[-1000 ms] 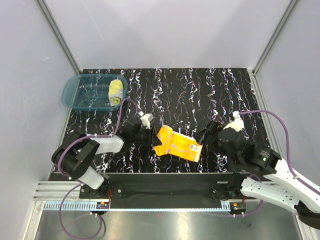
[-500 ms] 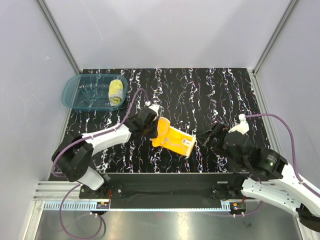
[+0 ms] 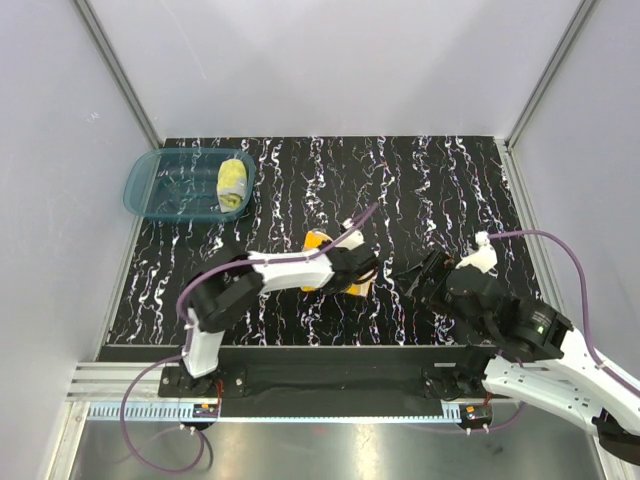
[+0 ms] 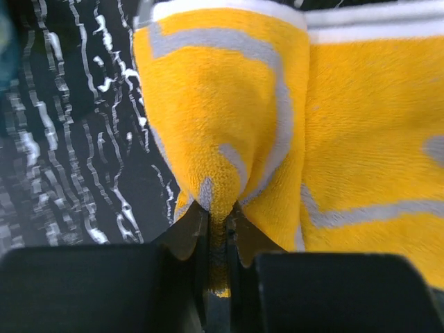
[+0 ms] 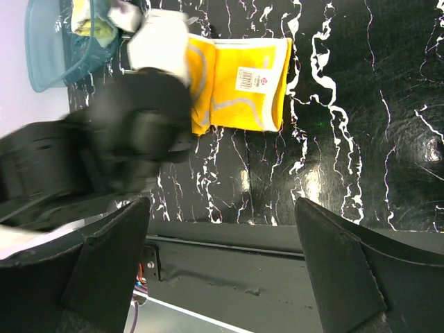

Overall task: Roll the towels
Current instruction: Roll the towel

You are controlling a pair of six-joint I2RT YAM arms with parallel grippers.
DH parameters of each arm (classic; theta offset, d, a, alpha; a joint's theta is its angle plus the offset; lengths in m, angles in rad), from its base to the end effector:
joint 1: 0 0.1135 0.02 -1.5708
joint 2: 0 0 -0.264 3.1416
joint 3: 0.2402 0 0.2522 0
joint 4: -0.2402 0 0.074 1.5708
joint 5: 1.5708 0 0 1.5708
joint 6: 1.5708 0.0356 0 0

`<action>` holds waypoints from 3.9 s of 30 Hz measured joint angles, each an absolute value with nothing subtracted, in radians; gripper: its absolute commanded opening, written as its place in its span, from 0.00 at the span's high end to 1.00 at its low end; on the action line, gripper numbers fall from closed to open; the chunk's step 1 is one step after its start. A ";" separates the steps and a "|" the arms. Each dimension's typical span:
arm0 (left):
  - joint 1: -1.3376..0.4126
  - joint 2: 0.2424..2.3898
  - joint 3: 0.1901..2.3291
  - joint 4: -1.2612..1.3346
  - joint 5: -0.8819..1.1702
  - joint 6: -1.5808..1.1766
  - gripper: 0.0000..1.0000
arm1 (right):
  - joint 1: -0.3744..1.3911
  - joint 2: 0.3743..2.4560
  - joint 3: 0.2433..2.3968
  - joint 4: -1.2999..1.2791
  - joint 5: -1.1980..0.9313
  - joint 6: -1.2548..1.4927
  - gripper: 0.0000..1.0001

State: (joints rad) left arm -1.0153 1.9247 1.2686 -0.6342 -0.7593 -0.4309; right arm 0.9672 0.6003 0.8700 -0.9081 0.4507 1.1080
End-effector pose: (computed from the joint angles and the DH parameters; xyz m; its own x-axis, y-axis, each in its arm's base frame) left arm 0.2159 -0.3013 0.1633 -0.6759 0.5144 -0.5278 0.2570 0.8357 0.4854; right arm 0.0737 0.0796 0.3225 -0.6365 0.4959 -0.5908 0.0605 0.7957 0.6027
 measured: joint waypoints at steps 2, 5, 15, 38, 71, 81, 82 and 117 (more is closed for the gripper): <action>-1.031 1.989 1.306 -0.680 -0.825 -0.434 1.00 | 0.967 0.588 0.869 -0.912 0.451 1.108 0.08; -1.051 2.053 1.370 -0.741 -0.911 -0.439 1.00 | 0.967 0.568 0.868 -0.915 0.450 1.108 0.08; -1.159 2.146 1.488 -0.823 -1.079 -0.437 0.89 | 0.967 0.516 0.866 -0.931 0.451 1.107 0.08; -1.228 2.123 1.507 -0.780 -1.012 -0.323 0.19 | 0.966 0.461 1.045 -1.078 0.528 1.082 0.05; -0.422 1.558 0.594 0.291 0.440 -0.629 0.12 | 0.966 0.654 1.031 -0.957 0.533 1.045 0.04; -0.422 1.677 0.583 0.514 0.572 -0.735 0.20 | 0.966 0.647 1.005 -0.956 0.533 1.048 0.04; -0.422 1.681 0.583 0.524 0.577 -0.740 0.23 | 0.966 0.647 1.005 -0.956 0.533 1.048 0.04; -1.079 2.002 1.431 -0.682 -0.637 -0.269 1.00 | 0.965 0.418 0.981 -1.132 0.559 1.106 0.04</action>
